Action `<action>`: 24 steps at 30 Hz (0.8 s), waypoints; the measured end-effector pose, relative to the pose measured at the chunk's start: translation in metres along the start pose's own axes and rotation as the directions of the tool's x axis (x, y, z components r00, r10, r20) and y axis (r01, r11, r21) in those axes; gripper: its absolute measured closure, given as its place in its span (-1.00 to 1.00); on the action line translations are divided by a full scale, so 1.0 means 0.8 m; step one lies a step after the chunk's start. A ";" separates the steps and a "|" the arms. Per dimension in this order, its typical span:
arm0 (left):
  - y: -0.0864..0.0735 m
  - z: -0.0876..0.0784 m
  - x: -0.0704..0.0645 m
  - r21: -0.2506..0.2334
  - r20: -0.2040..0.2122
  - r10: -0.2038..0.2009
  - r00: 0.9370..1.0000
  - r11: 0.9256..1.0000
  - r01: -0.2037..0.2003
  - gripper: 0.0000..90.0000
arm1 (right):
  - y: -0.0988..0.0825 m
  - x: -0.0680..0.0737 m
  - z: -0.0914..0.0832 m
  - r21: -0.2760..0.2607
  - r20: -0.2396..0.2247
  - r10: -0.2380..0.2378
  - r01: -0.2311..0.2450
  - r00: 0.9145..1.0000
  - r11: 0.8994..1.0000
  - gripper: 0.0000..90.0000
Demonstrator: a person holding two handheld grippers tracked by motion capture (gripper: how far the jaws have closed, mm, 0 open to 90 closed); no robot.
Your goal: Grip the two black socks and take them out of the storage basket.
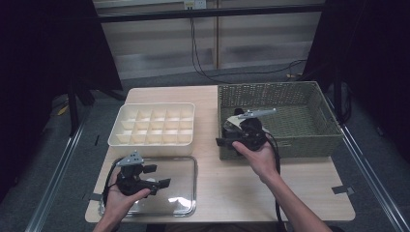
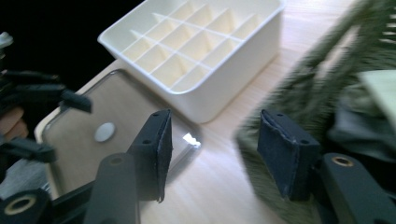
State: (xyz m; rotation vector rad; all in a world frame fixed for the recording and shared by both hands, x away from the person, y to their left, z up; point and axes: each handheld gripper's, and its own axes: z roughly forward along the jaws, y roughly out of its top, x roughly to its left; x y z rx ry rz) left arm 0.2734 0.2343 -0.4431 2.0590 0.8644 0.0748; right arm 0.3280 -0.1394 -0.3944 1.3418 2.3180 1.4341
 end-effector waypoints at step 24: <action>-0.017 -0.002 -0.009 0.004 0.026 0.010 1.000 1.000 -0.010 -0.65 | 0.061 -0.099 0.009 0.085 0.158 0.021 -0.035 0.987 0.996 -0.03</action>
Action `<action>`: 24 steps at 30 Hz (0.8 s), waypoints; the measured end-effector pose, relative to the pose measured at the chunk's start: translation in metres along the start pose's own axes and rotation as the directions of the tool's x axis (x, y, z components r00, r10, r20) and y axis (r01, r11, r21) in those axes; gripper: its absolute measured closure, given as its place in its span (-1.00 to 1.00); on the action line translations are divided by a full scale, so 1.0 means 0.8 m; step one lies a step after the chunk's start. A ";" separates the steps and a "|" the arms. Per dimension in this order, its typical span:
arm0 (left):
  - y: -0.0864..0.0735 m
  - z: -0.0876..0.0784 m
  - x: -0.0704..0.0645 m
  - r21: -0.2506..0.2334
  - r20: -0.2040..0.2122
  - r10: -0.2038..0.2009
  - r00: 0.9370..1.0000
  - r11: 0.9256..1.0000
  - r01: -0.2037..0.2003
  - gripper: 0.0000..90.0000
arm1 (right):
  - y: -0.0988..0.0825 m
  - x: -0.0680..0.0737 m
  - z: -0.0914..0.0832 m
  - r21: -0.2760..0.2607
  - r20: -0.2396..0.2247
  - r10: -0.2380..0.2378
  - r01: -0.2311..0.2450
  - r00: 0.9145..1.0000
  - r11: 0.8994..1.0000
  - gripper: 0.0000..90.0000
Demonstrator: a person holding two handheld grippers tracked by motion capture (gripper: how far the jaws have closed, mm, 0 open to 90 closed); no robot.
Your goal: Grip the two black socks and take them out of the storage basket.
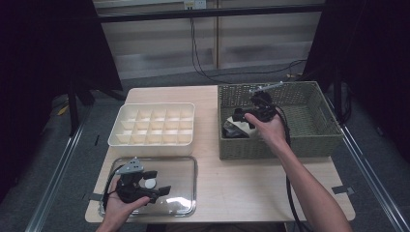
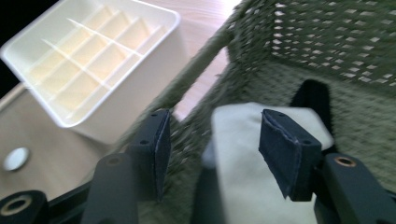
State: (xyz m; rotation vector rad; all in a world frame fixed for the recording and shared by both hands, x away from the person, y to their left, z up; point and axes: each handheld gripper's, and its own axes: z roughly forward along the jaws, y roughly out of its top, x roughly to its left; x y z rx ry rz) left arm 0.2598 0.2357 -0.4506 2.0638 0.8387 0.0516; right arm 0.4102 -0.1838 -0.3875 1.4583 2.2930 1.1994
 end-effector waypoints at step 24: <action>0.000 0.003 0.010 0.005 -0.004 -0.013 1.000 1.000 0.013 -0.68 | 0.021 -0.036 0.095 0.247 0.036 0.007 -0.016 0.999 0.969 -0.18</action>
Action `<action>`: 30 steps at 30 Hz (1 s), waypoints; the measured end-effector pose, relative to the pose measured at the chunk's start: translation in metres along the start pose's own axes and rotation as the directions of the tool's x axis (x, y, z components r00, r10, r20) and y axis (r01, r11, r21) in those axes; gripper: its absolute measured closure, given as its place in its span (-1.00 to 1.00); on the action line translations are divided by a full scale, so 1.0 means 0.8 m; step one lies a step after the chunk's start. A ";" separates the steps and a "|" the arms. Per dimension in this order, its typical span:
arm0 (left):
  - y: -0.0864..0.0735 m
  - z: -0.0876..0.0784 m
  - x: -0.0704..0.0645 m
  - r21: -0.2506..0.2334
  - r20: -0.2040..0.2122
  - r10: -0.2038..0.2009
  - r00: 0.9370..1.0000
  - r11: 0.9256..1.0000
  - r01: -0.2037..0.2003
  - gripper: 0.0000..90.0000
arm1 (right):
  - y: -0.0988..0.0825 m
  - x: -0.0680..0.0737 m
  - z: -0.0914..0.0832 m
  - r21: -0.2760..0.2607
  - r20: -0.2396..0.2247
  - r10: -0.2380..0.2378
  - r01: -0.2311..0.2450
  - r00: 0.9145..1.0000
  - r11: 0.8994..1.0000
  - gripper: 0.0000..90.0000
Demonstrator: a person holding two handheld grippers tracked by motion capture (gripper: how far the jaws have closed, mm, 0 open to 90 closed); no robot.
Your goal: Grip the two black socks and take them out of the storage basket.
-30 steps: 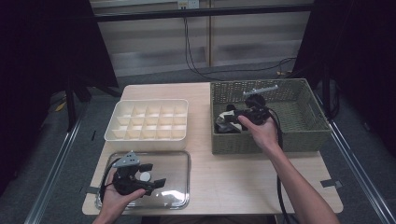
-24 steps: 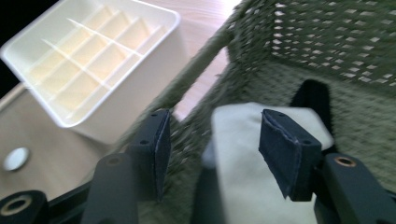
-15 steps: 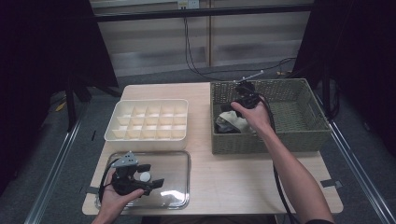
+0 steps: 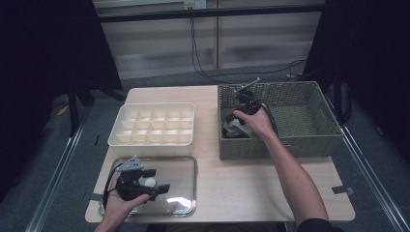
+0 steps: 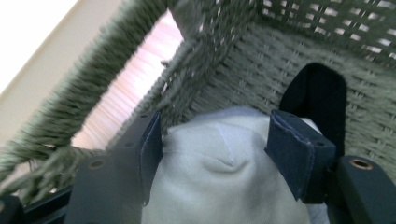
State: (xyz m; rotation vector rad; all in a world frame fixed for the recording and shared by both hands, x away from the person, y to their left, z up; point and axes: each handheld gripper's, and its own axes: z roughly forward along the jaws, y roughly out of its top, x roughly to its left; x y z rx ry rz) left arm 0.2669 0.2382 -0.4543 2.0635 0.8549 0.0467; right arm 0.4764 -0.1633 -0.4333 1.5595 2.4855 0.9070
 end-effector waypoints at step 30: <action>-0.003 0.001 0.006 0.001 0.010 -0.026 1.000 1.000 0.026 -0.69 | -0.006 -0.020 -0.050 -0.181 -0.073 0.051 -0.064 0.996 0.981 0.80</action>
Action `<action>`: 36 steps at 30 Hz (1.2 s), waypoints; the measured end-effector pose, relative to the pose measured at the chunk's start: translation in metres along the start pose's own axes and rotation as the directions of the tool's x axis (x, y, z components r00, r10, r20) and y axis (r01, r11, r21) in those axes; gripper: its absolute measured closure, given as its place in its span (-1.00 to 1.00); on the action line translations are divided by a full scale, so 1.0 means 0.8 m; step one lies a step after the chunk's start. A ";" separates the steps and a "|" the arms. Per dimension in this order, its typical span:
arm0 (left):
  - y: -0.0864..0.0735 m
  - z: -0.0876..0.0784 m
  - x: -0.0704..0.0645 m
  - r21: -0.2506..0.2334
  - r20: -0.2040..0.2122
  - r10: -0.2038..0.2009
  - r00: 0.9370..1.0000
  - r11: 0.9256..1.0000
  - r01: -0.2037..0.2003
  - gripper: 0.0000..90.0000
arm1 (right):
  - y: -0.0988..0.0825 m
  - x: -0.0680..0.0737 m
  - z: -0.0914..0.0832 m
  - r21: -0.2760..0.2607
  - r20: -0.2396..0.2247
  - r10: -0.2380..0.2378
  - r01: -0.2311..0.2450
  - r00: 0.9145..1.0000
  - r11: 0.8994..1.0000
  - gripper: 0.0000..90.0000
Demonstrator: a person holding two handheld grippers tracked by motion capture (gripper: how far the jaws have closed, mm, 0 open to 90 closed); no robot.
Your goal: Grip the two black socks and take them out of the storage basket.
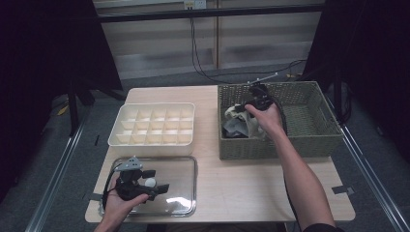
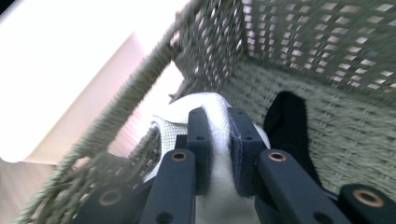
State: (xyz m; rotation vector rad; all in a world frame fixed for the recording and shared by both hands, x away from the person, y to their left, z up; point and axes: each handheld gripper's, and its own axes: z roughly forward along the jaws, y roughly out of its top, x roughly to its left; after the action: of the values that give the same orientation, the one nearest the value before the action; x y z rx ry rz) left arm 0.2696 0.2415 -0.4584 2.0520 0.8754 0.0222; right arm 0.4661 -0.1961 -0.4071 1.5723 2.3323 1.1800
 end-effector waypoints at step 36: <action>0.000 0.002 0.003 0.003 -0.002 -0.009 1.000 1.000 0.009 -0.69 | -0.025 -0.074 -0.063 -0.101 0.154 0.086 -0.071 0.984 0.992 0.07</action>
State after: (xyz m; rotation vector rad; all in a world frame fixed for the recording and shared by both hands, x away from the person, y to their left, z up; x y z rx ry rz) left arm 0.2715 0.2416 -0.4601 2.0517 0.8861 0.0184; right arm 0.4549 -0.2761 -0.4044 1.6729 2.1025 1.1185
